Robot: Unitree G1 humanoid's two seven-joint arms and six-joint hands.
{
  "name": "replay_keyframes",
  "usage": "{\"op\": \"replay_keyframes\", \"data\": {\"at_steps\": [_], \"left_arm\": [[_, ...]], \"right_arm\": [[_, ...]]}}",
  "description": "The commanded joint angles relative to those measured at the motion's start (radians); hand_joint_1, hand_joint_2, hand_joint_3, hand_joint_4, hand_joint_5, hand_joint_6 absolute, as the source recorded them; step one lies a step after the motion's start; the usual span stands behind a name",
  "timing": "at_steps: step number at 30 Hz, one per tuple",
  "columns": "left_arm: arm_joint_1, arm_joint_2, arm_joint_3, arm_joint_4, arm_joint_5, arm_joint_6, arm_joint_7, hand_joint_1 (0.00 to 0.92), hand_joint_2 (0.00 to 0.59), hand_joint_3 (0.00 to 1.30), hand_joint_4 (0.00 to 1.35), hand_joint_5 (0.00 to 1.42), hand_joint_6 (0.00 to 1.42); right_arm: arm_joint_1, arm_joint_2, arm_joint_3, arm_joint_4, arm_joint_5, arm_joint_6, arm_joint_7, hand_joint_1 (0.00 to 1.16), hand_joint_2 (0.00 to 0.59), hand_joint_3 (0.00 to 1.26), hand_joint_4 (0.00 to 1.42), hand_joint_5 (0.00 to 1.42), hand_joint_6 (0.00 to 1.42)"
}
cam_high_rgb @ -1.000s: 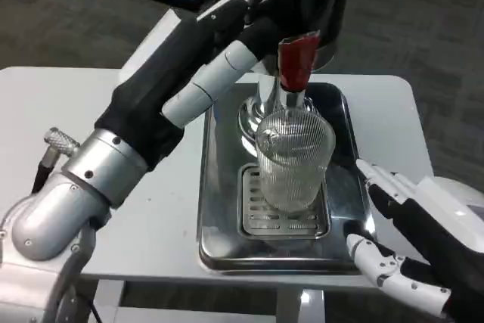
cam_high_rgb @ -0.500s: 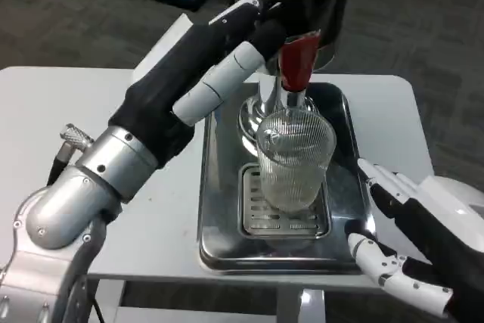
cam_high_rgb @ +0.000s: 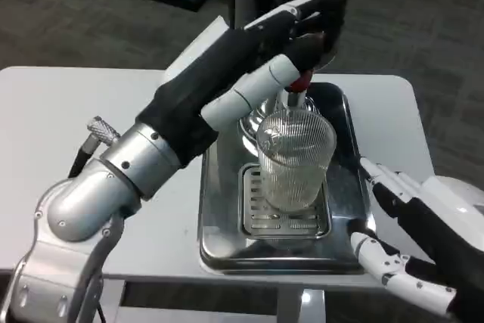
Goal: Grasp the cup under the faucet to collect the drink, then remove the cup.
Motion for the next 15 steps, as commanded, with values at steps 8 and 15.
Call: {"op": "replay_keyframes", "data": {"at_steps": [8,15], "left_arm": [[-0.048,0.121,-0.073,-0.002,0.118,-0.067,-0.125,0.001,0.061,0.18,0.15,0.17,0.15],[-0.054,0.177,-0.085,0.002,0.184,-0.118,-0.142,0.000,0.057,0.23,0.15,0.13,0.05]], "right_arm": [[0.007,0.008,0.000,-0.013,0.008,0.005,-0.012,0.14,0.560,0.00,0.00,0.00,0.00],[0.005,0.009,0.011,-0.013,0.001,0.008,-0.017,0.14,0.560,0.00,0.00,0.00,0.00]]}}
